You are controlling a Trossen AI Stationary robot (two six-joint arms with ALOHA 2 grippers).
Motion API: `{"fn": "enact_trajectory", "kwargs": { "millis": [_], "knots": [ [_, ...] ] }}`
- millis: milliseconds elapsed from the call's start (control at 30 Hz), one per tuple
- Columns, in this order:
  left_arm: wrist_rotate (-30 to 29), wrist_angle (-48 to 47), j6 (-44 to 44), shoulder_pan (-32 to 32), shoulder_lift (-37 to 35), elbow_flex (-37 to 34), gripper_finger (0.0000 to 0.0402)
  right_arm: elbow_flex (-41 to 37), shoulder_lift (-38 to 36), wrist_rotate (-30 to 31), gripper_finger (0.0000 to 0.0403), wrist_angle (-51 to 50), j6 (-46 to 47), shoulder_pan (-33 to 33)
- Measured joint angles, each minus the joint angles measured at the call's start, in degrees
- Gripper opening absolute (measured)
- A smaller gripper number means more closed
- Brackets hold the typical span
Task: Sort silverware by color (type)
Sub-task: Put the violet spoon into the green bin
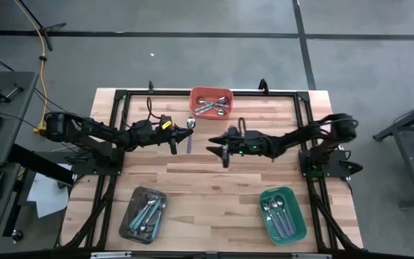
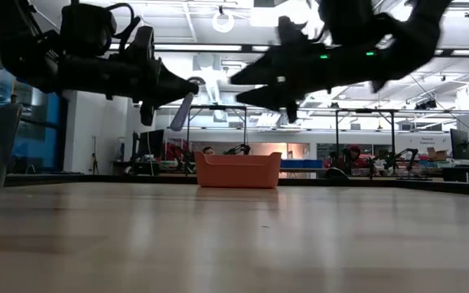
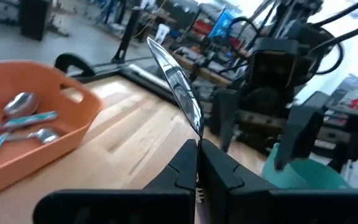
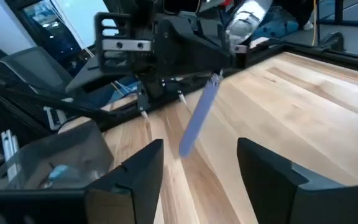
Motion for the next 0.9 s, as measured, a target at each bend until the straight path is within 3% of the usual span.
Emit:
{"fn": "enact_trajectory", "kwargs": {
  "millis": [300, 567, 667, 833, 900],
  "knots": [
    [5.32, 9.05, 2.51, 0.15, 4.11, 0.03, 0.0, 14.78, 12.84, -6.43, 0.0189, -1.76, 1.41, -2.61],
    [6.94, 12.15, 2.5, 0.15, 4.86, 0.05, 0.0, 22.79, 16.22, -11.03, 0.018, -5.49, -2.93, -2.54],
    [7.15, 12.25, 2.39, 0.14, 4.85, 0.05, 0.0, 23.25, 16.22, -10.87, 0.0146, -6.75, -4.0, -2.29],
    [7.73, 12.55, 3.02, 0.0, 4.84, 0.05, 0.0, 23.25, 16.22, -10.46, 0.0036, -7.7, -3.46, -2.27],
    [8.18, 12.74, 3.92, -0.08, 4.8, 0.05, 0.0, 23.25, 16.22, -10.37, 0.0013, -7.95, -3.28, -2.3]
  ]
}}
